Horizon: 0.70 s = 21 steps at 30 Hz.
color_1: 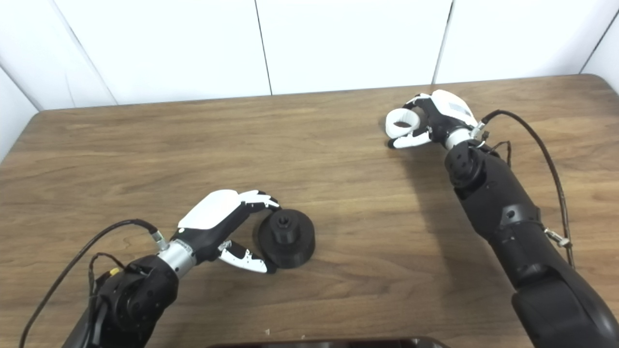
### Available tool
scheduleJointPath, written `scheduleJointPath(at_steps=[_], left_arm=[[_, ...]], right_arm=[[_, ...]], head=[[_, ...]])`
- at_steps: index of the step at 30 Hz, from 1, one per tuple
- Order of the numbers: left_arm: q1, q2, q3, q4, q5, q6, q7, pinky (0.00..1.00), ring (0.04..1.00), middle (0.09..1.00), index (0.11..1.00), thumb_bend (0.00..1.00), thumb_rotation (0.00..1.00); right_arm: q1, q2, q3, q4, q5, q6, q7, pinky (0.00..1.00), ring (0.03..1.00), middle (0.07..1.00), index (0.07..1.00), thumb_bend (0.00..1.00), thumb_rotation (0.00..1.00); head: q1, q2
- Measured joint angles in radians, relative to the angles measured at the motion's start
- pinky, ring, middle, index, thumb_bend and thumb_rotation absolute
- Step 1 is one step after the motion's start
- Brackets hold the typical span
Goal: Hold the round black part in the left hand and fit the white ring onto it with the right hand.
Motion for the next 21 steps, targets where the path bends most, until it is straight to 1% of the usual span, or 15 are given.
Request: scheduleJointPath(at_steps=[7, 14, 21], left_arm=[[0.000, 0.000, 0.000, 0.000, 0.000, 0.000, -0.001, 0.87, 0.933, 0.873, 0.733, 0.79, 0.26], [0.000, -0.001, 0.000, 0.000, 0.000, 0.000, -0.001, 0.87, 0.936, 0.874, 0.734, 0.79, 0.26], [0.000, -0.001, 0.000, 0.000, 0.000, 0.000, -0.001, 0.86, 0.936, 0.874, 0.734, 0.79, 0.26]], right_arm=[[0.000, 0.000, 0.000, 0.000, 0.002, 0.000, -0.006, 0.83, 0.959, 0.912, 0.696, 0.73, 0.28], [0.000, 0.000, -0.001, -0.001, 0.002, 0.000, -0.007, 0.84, 0.959, 0.908, 0.686, 0.71, 0.27], [0.000, 0.000, -0.001, -0.002, 0.001, 0.000, -0.008, 0.83, 0.950, 0.899, 0.677, 0.71, 0.26]], head=[[-0.003, 0.002], [-0.003, 0.002], [-0.003, 0.002]])
